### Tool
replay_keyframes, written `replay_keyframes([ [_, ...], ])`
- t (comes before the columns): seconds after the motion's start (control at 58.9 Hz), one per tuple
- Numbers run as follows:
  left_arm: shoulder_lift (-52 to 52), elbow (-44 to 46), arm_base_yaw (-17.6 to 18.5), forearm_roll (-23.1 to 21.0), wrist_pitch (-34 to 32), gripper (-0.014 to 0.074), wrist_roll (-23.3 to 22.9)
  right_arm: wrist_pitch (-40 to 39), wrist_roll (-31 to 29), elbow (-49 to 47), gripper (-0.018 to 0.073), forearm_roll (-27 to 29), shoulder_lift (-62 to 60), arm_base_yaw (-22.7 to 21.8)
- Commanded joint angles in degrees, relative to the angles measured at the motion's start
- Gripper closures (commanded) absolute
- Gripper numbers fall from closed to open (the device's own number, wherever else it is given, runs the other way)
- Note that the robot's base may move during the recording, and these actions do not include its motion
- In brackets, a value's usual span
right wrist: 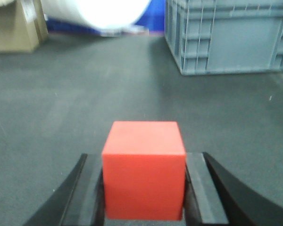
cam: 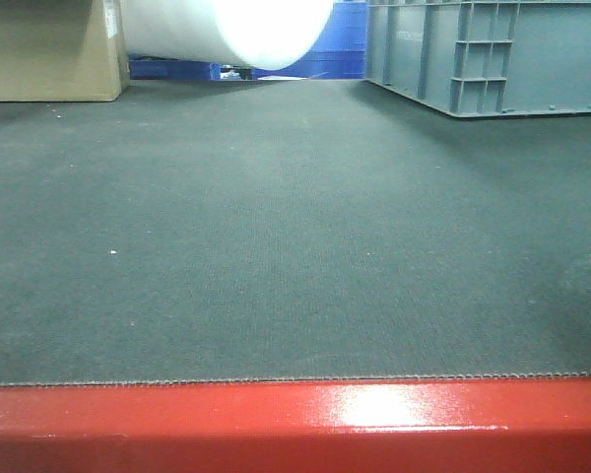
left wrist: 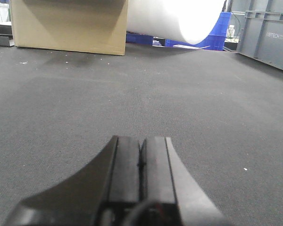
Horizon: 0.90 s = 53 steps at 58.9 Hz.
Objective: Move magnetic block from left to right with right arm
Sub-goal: 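Lower the held red cube onto the carpeted tabletop with the right gripper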
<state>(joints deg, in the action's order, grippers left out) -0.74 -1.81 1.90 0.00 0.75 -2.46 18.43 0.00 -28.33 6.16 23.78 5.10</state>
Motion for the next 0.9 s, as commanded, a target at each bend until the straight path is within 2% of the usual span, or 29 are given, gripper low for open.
replay_keyframes([
  [0.0, -0.27, -0.54, 0.25, 0.0, -5.06, 0.0713, -0.25, -4.78, 0.0, -5.06, 0.0252, 0.86, 7.37, 0.73],
  [0.17, -0.27, -0.54, 0.25, 0.0, -5.06, 0.0713, -0.25, -2.99, 0.38, -11.65, 0.0252, 0.87, 21.59, 6.03],
  [0.34, -0.27, -0.54, 0.25, 0.0, -5.06, 0.0713, -0.25, 3.02, 7.65, -20.03, 0.0252, -1.07, 37.25, 16.01],
  [0.459, -0.27, -0.54, 0.25, 0.0, -5.06, 0.0713, -0.25, 10.68, 17.61, -27.5, 0.0252, -5.75, 46.47, 21.62],
  [0.527, -0.27, -0.54, 0.25, 0.0, -5.06, 0.0713, -0.25, 16.82, 25.23, -32.34, 0.0252, -8.72, 52.19, 24.77],
  [0.646, -0.27, -0.54, 0.25, 0.0, -5.06, 0.0713, -0.25, 27.13, 35.83, -40.2, 0.0252, -10.62, 61.68, 28.44],
  [0.714, -0.27, -0.54, 0.25, 0.0, -5.06, 0.0713, -0.25, 32.61, 37.63, -44.64, 0.0252, -10.62, 66.42, 29.93],
  [0.884, -0.27, -0.54, 0.25, 0.0, -5.06, 0.0713, -0.25, 40.59, 37.63, -56.22, 0.0252, -10.62, 76.26, 32.36],
])
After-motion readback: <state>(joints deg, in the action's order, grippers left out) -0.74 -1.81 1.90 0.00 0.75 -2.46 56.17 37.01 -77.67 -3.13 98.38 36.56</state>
